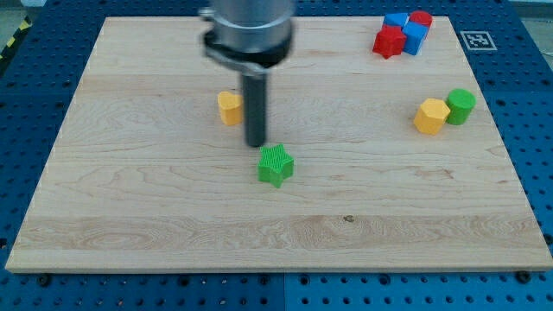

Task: Move the green star below the green circle

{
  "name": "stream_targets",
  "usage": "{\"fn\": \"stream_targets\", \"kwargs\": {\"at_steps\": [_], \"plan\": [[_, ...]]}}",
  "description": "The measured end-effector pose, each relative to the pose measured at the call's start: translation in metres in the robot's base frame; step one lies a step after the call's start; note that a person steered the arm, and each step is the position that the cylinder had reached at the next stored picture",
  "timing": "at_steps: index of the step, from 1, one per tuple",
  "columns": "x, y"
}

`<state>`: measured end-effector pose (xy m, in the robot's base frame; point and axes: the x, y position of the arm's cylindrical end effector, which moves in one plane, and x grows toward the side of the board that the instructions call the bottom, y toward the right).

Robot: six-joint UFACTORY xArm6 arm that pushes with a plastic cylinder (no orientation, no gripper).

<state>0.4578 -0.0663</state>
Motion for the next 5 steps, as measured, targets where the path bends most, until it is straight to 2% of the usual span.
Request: {"fn": "stream_targets", "kwargs": {"at_steps": [1, 2, 4, 5], "plan": [[0.017, -0.036], [0.047, -0.033], [0.048, 0.003], [0.049, 0.041]]}}
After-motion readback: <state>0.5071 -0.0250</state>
